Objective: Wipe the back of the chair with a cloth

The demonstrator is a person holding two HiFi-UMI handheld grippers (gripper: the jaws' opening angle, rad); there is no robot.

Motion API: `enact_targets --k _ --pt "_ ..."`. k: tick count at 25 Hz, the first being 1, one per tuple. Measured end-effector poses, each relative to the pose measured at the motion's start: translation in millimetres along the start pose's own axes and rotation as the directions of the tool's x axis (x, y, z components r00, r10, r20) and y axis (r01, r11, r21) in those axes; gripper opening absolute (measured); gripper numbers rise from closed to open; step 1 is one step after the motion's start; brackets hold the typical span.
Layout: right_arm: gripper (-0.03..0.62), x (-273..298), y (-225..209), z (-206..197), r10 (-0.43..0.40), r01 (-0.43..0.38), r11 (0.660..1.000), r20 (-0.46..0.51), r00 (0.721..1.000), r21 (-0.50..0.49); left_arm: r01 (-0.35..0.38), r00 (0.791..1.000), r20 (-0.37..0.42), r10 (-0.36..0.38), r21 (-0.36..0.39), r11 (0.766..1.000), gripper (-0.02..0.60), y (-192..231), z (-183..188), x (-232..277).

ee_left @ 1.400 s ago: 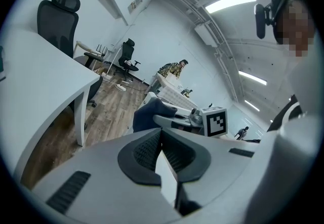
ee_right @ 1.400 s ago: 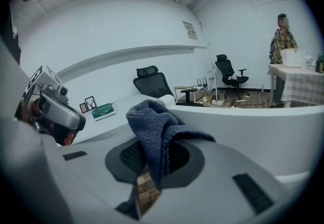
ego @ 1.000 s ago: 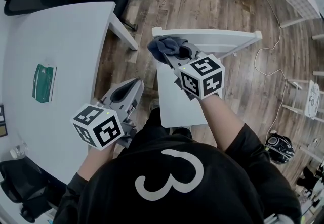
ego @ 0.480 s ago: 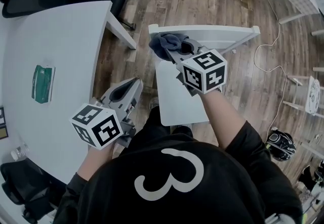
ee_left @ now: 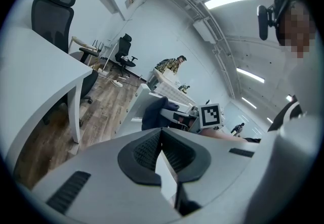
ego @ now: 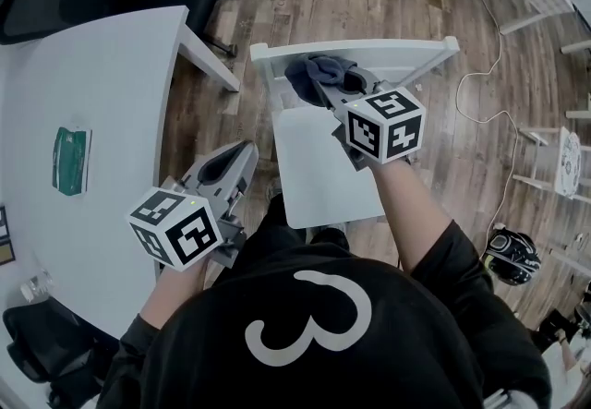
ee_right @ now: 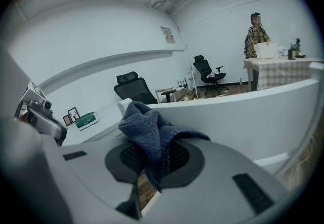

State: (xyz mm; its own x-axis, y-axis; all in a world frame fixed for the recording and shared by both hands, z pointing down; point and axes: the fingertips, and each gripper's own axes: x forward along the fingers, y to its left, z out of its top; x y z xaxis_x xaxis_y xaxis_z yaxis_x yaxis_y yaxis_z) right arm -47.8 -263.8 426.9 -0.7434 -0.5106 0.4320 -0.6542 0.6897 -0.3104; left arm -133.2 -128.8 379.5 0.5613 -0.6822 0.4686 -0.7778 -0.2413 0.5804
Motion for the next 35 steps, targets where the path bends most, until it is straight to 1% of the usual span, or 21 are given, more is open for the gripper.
enact_targets --k 5,10,13,20,26,30,35 --pt "0.052 -18.7 -27.6 -1.9 -0.05 0.05 0.999 0.006 0.999 0.013 0.024 1.0 -0.018 -0.024 0.01 1.0 0.014 -14.4 -1.0 11.1" --pt "0.052 -38.6 -56.4 -2.0 -0.107 0.106 0.994 0.02 0.994 0.01 0.034 0.999 -0.032 -0.033 0.029 0.999 0.014 -22.4 0.2 18.8" --pt "0.052 -54.2 -77.9 -4.1 -0.152 0.151 0.988 0.029 0.988 0.038 0.043 0.998 -0.039 -0.042 0.034 0.998 0.014 -28.2 -0.3 24.2" --pt "0.054 -88.9 -124.7 -4.6 -0.242 0.24 0.969 0.036 0.97 0.06 0.064 0.996 -0.063 -0.061 0.045 0.997 0.014 -42.2 -5.9 37.3" --pt "0.054 -116.1 -160.7 -5.7 -0.319 0.31 0.943 0.062 0.946 0.122 0.064 0.995 -0.078 -0.06 0.05 0.997 0.014 -50.7 -13.5 40.0" --pt "0.054 -124.5 -173.6 -6.6 -0.341 0.327 0.932 0.07 0.938 0.157 0.054 0.996 -0.073 -0.05 0.051 0.997 0.014 -52.1 -15.9 36.4" --pt "0.054 -136.4 -186.5 -7.3 -0.384 0.365 0.911 0.075 0.92 0.193 0.045 0.997 -0.067 -0.042 0.05 0.998 0.014 -54.1 -19.9 30.6"
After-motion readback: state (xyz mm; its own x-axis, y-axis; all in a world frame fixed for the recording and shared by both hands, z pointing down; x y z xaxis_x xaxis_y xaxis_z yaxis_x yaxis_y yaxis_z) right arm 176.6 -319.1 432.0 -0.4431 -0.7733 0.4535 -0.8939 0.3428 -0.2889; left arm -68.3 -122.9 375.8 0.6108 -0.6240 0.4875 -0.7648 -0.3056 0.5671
